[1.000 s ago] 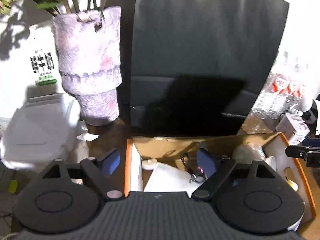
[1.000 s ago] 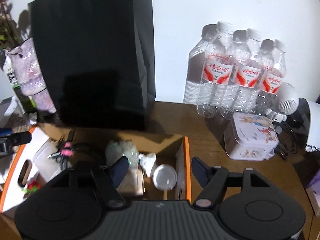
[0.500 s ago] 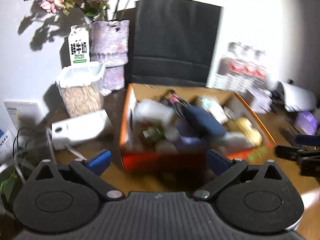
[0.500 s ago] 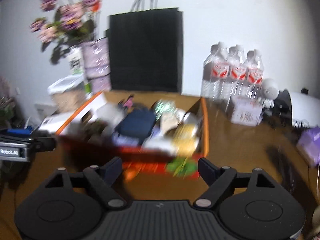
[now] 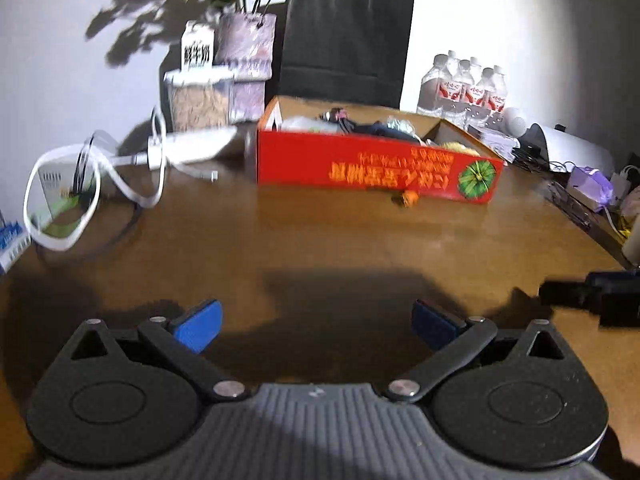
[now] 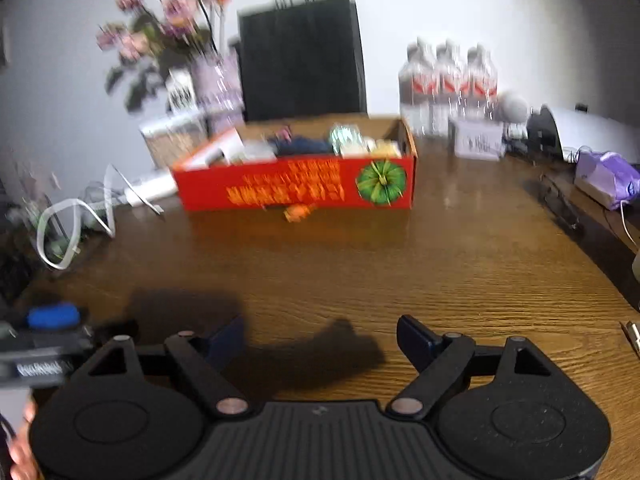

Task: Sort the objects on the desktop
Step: 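Withdraw both tools from the box toward the small orange item, then grasp the small orange item with the right tool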

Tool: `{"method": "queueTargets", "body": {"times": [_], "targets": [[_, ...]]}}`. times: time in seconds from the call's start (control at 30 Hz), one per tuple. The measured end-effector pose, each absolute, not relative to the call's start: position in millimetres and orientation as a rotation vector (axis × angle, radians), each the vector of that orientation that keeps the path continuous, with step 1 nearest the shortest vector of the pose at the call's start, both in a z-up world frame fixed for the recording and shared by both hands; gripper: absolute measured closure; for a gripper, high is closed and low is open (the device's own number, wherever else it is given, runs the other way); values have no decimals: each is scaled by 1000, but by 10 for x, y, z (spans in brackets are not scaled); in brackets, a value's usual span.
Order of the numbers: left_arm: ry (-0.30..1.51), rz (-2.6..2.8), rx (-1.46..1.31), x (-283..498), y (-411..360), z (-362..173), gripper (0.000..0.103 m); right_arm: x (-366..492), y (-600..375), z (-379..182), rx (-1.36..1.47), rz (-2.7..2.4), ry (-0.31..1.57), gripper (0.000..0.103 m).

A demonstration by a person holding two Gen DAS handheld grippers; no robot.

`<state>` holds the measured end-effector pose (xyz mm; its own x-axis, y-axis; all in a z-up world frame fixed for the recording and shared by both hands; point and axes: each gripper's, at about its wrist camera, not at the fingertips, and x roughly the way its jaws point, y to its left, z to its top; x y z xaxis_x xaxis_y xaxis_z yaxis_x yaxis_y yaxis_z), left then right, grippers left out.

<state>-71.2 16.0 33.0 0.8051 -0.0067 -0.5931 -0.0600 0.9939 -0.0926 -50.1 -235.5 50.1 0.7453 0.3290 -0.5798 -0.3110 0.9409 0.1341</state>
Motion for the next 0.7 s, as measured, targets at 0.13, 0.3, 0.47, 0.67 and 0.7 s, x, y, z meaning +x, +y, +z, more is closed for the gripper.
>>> {"method": "queueTargets", "body": {"times": [0.13, 0.3, 0.47, 0.67, 0.7], "targets": [[636, 20, -87, -833, 177, 284, 0, -647, -2393, 353, 25, 436, 616, 15], [631, 13, -81, -716, 201, 300, 0, -551, -2392, 256, 35, 398, 629, 16], [650, 23, -74, -469, 270, 265, 0, -204, -2220, 241, 49, 390, 628, 17], [661, 19, -90, -75, 404, 265, 0, 517, -1844, 172, 69, 373, 675, 25], [660, 22, -78, 7, 430, 265, 0, 662, -1790, 161, 92, 378, 692, 27]]}}
